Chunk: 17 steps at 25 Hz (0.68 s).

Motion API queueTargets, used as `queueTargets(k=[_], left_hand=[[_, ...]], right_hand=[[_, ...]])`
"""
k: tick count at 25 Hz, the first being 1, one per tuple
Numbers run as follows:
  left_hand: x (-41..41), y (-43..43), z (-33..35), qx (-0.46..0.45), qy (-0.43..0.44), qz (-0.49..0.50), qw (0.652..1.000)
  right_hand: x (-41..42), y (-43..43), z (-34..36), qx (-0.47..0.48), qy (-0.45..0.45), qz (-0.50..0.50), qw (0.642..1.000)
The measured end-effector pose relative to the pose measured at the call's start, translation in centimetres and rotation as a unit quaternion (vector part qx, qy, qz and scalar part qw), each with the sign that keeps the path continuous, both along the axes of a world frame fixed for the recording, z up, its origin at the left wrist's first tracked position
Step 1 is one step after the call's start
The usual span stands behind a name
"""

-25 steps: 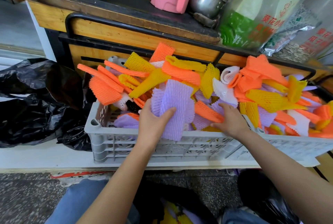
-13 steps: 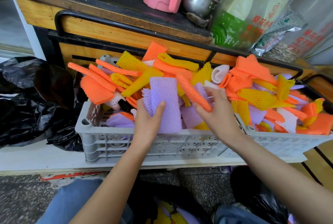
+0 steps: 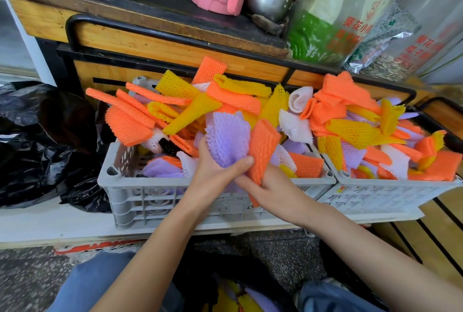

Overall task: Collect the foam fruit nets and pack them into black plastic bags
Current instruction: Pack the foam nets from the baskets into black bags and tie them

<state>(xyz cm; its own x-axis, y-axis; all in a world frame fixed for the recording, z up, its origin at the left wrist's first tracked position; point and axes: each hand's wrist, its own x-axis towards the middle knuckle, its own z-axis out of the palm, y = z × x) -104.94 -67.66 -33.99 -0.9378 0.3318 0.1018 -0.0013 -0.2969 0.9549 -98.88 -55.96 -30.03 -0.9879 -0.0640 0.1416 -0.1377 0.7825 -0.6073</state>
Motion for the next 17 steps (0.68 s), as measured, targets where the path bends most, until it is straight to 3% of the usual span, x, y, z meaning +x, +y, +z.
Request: queueTargets(k=[4,9,13,17], left_hand=[[-1.0,-0.8,-0.5,0.084,-0.080,0.058,0.991],[-0.7,-0.3,-0.4,0.040,-0.062,0.069,0.995],[-0.9,-0.5,-0.5,0.041,-0.045,0.085,0.995],[-0.7,-0.4,-0.1,0.085,-0.059,0.076,0.992]], right_hand=[[0.1,0.4,0.3,-0.192,0.016,-0.065,0.979],[-1.6,0.6,0.2,-0.311,-0.017,-0.173,0.935],[-2.4,0.6,-0.1,-0.346,-0.070,-0.229,0.907],[-2.4,0.9,0.3,-0.459,-0.176,-0.255,0.832]])
